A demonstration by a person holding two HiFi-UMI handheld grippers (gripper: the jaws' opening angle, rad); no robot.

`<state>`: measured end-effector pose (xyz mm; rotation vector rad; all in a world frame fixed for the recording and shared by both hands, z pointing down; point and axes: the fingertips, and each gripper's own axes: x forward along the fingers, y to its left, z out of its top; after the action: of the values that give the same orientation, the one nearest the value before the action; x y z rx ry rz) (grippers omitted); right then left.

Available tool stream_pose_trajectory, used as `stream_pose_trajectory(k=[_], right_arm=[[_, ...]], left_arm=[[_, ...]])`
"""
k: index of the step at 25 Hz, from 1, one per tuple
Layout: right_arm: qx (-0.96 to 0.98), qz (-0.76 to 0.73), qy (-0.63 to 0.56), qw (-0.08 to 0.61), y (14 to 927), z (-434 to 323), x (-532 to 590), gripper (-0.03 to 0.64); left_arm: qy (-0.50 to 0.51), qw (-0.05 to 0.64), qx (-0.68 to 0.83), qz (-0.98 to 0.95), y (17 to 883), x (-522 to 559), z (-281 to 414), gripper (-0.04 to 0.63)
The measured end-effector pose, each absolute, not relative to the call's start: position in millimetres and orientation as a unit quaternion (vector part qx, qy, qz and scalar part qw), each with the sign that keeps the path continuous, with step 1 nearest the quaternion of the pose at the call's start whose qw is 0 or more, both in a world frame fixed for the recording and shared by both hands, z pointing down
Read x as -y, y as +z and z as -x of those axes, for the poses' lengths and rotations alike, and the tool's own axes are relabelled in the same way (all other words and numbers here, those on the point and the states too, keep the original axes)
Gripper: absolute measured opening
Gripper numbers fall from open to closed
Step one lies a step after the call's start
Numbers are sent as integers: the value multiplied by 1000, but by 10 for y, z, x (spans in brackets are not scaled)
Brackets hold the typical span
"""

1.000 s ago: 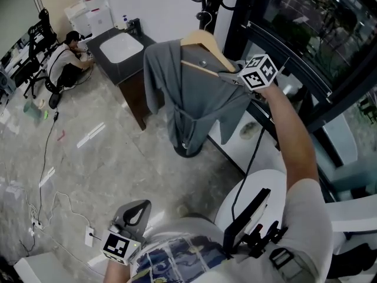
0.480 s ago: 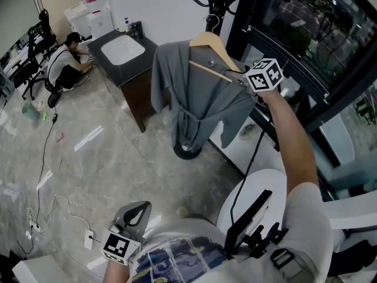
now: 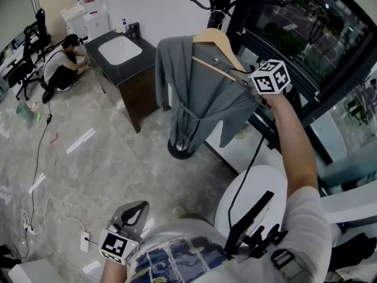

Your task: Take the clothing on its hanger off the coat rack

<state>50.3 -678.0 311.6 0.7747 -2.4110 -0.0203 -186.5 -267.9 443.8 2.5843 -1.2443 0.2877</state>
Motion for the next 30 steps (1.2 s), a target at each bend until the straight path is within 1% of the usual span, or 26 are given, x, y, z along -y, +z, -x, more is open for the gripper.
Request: stream_pose_trajectory(k=[9, 18, 30], right_arm=[[909, -287, -18, 301, 3111, -374, 5992, 3], [911, -279, -18, 304, 3254, -240, 4956, 3], [922, -256, -21, 291, 3380, 45, 3547, 5]], left_arm=[[101, 124, 408, -899, 4370, 2345, 1931, 3], [98, 116, 383, -911, 4362, 1913, 2045, 3], [101, 102, 363, -920, 4370, 1200, 2166, 3]])
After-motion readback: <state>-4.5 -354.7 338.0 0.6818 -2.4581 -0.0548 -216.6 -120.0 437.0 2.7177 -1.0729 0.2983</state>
